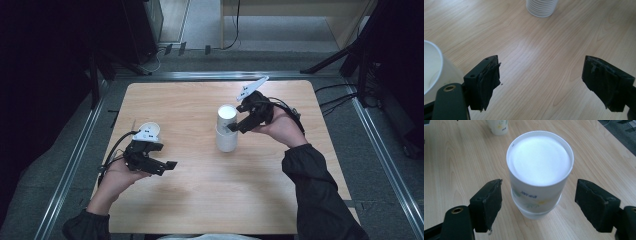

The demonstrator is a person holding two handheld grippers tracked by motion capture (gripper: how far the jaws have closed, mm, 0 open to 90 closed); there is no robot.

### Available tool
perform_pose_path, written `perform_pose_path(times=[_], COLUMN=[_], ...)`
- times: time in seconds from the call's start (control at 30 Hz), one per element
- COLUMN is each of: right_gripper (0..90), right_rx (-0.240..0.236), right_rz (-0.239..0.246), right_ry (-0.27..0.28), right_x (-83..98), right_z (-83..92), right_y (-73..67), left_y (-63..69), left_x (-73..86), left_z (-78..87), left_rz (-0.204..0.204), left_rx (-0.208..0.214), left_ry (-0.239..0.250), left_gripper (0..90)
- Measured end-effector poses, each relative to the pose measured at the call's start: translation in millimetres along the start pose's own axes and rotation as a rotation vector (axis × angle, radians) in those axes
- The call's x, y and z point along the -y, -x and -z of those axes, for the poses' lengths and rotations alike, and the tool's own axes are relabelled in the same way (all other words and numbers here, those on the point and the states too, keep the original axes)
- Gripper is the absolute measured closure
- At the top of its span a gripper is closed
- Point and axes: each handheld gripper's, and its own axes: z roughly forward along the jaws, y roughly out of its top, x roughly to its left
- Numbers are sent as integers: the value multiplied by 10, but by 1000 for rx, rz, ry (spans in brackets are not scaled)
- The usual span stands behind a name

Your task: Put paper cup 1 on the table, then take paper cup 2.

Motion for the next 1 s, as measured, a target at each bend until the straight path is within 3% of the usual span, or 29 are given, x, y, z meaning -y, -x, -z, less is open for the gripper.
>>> perform_pose_path(times=[0.43,0.53,1.0], right_gripper=[220,223,295], right_rx=[18,24,12], right_rz=[28,36,36], right_ry=[-61,-80,-81], right_x=[-136,-168,-230], right_z=[-188,-228,-269], right_y=[8,2,-17], left_y=[133,159,280], left_x=[-24,-31,-45], left_z=[-126,-128,-225], left_rz=[-58,-66,-117], left_rx=[9,31,53], left_ry=[-39,-41,-86], left_gripper=[155,155,156])
